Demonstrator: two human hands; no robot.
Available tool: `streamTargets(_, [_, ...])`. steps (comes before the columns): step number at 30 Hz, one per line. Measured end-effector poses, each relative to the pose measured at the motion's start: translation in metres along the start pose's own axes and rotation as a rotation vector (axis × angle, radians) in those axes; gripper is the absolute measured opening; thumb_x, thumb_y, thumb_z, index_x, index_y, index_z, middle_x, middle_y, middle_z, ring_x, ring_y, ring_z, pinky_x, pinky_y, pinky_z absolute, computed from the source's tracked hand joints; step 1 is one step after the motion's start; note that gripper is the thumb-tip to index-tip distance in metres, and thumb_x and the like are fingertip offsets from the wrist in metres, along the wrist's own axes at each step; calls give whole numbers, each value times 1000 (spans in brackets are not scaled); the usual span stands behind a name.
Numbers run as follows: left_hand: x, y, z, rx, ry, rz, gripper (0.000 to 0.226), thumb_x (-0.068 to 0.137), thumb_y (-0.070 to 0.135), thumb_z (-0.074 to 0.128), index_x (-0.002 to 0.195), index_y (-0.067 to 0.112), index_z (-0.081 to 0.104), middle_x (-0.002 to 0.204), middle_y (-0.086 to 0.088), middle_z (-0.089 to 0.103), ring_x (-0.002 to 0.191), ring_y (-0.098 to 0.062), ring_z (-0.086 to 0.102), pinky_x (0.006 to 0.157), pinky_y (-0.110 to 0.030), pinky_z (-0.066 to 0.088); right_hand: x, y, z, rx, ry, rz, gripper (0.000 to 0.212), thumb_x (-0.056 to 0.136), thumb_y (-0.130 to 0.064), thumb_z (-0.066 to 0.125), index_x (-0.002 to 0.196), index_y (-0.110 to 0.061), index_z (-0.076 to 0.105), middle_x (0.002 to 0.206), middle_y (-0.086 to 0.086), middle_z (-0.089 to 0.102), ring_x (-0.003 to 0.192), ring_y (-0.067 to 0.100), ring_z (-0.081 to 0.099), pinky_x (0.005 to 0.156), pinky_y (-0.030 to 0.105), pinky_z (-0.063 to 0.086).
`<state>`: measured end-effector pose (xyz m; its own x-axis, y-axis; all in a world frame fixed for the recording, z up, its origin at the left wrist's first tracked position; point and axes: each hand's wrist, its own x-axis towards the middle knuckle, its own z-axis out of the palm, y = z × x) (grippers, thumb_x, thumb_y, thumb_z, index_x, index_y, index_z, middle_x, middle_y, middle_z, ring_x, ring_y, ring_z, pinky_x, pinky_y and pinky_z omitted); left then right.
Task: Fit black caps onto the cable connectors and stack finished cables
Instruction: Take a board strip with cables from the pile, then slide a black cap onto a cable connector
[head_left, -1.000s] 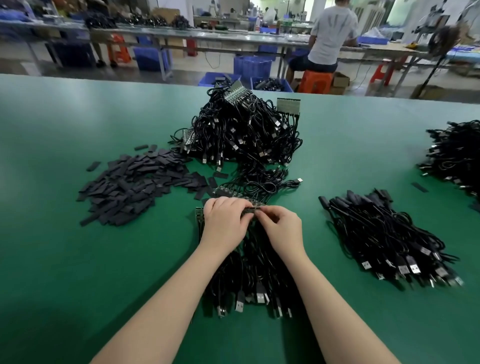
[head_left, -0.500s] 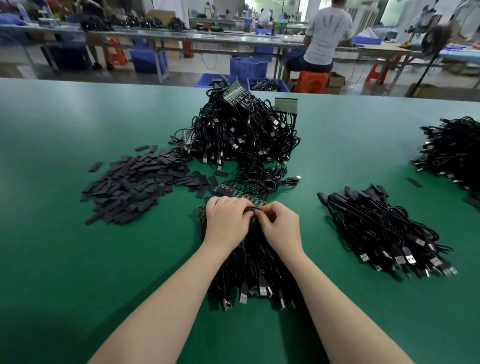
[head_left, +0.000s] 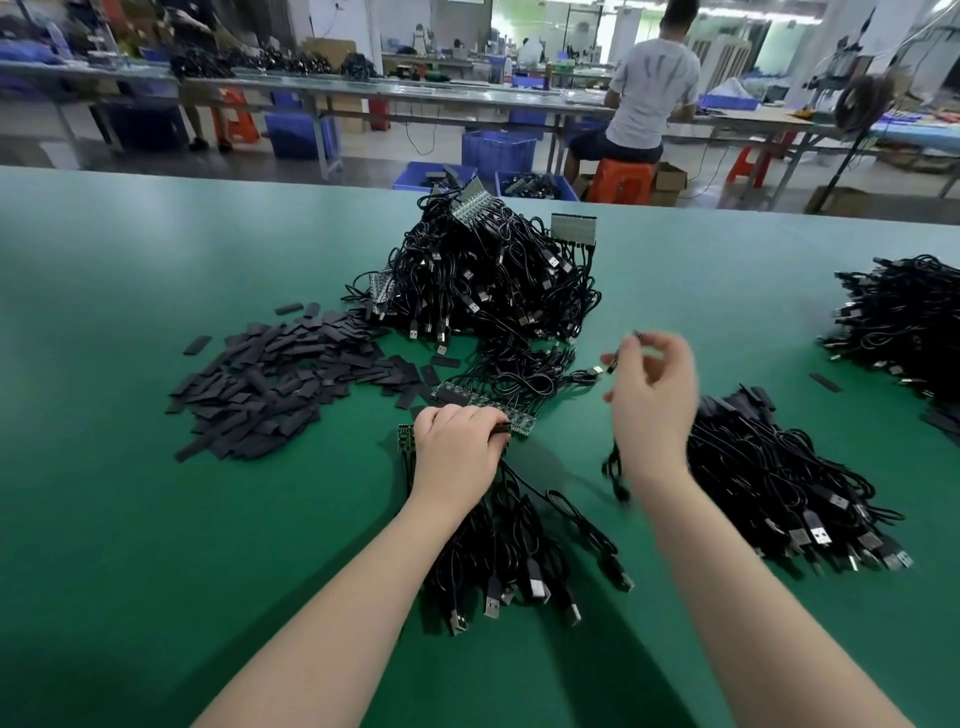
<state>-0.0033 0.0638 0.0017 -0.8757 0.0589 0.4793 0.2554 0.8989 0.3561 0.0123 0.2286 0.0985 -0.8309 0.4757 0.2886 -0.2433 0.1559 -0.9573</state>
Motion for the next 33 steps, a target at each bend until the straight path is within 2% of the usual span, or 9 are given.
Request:
streamTargets(3, [2,0,-2,8,-37,4,24,95,37,58,118,32,66,112,15,68,108,-11,57,96,-30,23,-1,-49,1,99,-91,-201,8,100,-27,54,94,-32,53,82,-9,73,58,6,60,55,19,48])
streamTargets(6, [9,1,-14,-283,12,-43,31,96,23,59,127,22,61,125,9,64,107,-8,59,101,-34,35,-7,-76,11,176,-282,-237,10,100,-22,53,93,-29,53,87,-5,73,65,14,69,58,25,54])
streamTargets(8, [19,-2,-31,-535,214,-241,30,99,17,53,128,16,59,121,10,62,95,0,57,95,-29,45,-9,-79,19,390,-308,-92,9,100,-18,54,93,-23,54,88,-6,67,74,21,73,63,28,58])
streamTargets(12, [41,-39,-72,-796,501,-713,25,103,21,43,125,20,55,113,14,58,92,6,55,73,-7,38,-16,-47,29,659,-231,495,6,101,-11,53,107,-11,54,111,15,61,82,23,74,69,30,61])
streamTargets(15, [41,-79,-87,-566,418,-739,24,101,19,46,121,24,56,121,6,60,102,-10,56,95,-30,44,-30,-1,21,283,-325,669,12,98,-7,57,110,-8,57,111,18,66,80,22,72,73,34,62])
streamTargets(19, [35,-118,-83,2,57,-541,32,95,25,54,126,31,59,130,2,58,112,-21,57,100,-47,33,-44,42,-1,-239,-405,323,8,93,-19,66,95,-22,59,92,0,73,73,16,72,73,38,61])
streamTargets(24, [36,-137,-74,395,-149,-349,40,95,33,54,135,30,54,141,2,48,128,-24,45,102,-45,29,-59,57,7,-573,-711,-33,16,87,-32,73,82,-37,59,81,-20,69,81,-6,65,72,15,51])
streamTargets(30, [38,-139,-72,629,-334,-489,26,98,26,42,118,28,58,120,-1,60,113,-25,52,103,-46,27,-68,67,11,-544,-725,-164,11,88,-40,69,81,-40,60,79,-21,65,80,-2,59,68,17,48])
streamTargets(33, [36,-146,-70,547,-270,-469,32,97,14,45,118,31,62,110,5,67,99,-20,61,102,-41,32,-74,74,8,-561,-702,-209,9,89,-41,67,82,-41,61,81,-20,65,82,-2,57,69,19,48])
